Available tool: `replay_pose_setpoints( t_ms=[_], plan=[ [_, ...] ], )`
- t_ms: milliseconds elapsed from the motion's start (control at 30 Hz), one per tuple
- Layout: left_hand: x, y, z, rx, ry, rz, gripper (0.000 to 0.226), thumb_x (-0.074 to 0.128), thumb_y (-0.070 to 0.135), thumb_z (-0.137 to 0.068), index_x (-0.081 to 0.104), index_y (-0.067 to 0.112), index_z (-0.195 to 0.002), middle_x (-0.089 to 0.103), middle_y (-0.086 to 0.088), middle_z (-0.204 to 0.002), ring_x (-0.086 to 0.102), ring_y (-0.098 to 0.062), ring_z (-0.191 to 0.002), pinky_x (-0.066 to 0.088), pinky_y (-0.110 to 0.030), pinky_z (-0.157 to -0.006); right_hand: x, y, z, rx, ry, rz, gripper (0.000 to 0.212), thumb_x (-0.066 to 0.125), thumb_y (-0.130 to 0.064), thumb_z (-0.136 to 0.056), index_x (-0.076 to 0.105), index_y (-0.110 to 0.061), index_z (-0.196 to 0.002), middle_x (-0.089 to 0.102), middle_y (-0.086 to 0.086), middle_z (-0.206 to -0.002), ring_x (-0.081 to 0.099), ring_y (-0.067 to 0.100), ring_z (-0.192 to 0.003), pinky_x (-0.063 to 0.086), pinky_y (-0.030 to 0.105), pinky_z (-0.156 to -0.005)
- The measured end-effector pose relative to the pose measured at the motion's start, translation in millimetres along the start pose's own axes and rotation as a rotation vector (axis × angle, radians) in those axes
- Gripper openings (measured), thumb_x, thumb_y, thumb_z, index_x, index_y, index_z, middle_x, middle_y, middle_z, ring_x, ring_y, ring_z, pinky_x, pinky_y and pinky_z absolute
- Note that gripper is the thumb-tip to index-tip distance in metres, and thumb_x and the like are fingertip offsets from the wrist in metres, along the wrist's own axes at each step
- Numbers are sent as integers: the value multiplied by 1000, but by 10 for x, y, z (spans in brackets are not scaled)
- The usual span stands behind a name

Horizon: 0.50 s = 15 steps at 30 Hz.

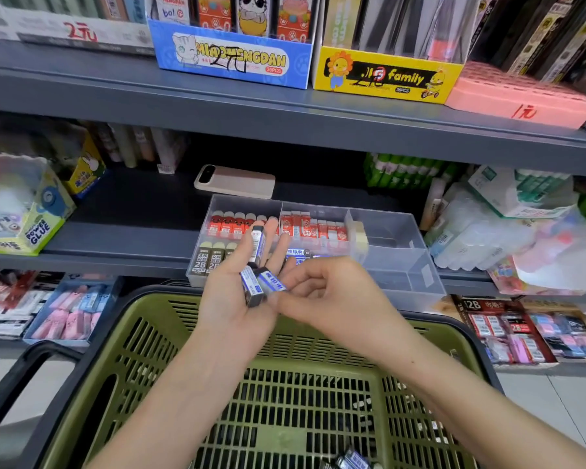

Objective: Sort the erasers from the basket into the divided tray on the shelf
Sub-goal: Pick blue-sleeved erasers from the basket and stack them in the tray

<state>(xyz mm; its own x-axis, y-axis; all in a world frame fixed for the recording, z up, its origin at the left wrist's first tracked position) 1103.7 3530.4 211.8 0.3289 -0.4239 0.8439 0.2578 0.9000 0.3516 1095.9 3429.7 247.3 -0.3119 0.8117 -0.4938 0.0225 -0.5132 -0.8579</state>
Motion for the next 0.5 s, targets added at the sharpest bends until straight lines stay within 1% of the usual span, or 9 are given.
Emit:
replay_pose_setpoints(
  t_ms=[67, 100, 133, 200, 267, 300, 400, 467, 500],
  plan=[
    [-20, 31, -22, -4, 22, 38, 26, 49, 18, -95, 56, 7, -117, 70, -9, -113, 65, -27, -107, 51, -46, -91, -224, 41, -58, 4, 54, -14, 12, 74, -28, -76, 70, -17, -72, 61, -6, -57, 50, 4, -52, 43, 23, -57],
    [-29, 52, -29, -11, 22, 54, 26, 49, 16, -95, 56, 6, -118, 70, -11, -113, 66, -30, -106, 50, -47, -93, -382, 71, -112, -11, 107, 51, 10, 74, -28, -76, 70, -19, -73, 61, -10, -57, 50, 2, -51, 43, 20, -57],
    [-34, 74, -29, -20, 13, 66, 26, 51, 14, -94, 55, 6, -118, 70, -14, -112, 66, -32, -105, 49, -47, -94, -539, 109, -185, -21, 155, 200, 8, 73, -30, -76, 72, -21, -77, 62, -12, -61, 51, -1, -54, 42, 19, -59],
    [-39, 107, -14, -44, -9, 84, 32, 57, 9, -85, 55, 5, -117, 69, -20, -110, 66, -37, -102, 49, -49, -93, -730, 173, -343, -14, 174, 609, 15, 72, -37, -76, 73, -27, -88, 66, -14, -79, 56, 4, -74, 40, 24, -69],
    [-40, 124, 14, -73, -22, 99, 40, 60, 6, -78, 55, 5, -117, 67, -25, -111, 65, -42, -102, 49, -50, -93, -736, 270, -485, -10, 82, 876, 24, 71, -42, -77, 72, -30, -97, 67, -9, -98, 53, 15, -97, 37, 27, -80],
    [-33, 132, 32, -88, -30, 107, 39, 61, 6, -78, 55, 6, -116, 66, -27, -111, 63, -44, -104, 49, -51, -94, -695, 317, -542, -22, 23, 956, 27, 70, -44, -77, 71, -31, -100, 66, -8, -102, 50, 18, -102, 34, 28, -82],
    [-14, 153, 68, -104, -42, 104, 27, 61, 8, -80, 59, 4, -106, 64, -31, -112, 62, -46, -105, 48, -51, -96, -591, 387, -625, -58, -57, 1030, 25, 70, -46, -75, 71, -35, -98, 65, -9, -103, 47, 18, -106, 30, 30, -85],
    [-16, 156, 72, -114, -43, 102, 28, 62, 9, -79, 60, 2, -106, 63, -32, -113, 61, -46, -106, 47, -51, -96, -566, 418, -643, -70, -63, 979, 22, 71, -45, -74, 72, -35, -94, 66, -11, -104, 46, 18, -110, 28, 31, -85],
    [-17, 154, 70, -120, -46, 99, 33, 62, 9, -78, 59, 1, -111, 62, -32, -114, 61, -46, -107, 47, -51, -96, -549, 425, -643, -80, -75, 970, 22, 70, -45, -75, 72, -35, -95, 66, -11, -104, 45, 19, -114, 26, 31, -84]
  ],
)
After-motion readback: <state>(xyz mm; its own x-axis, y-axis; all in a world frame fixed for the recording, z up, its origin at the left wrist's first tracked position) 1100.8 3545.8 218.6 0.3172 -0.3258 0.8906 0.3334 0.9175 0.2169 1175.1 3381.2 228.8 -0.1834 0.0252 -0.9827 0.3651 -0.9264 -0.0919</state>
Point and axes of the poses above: each hand's wrist, its own z-axis away from the middle knuckle, its own x-axis out of the palm, y = z × x, the point moved 5 cm from there along -z, towards the middle knuckle
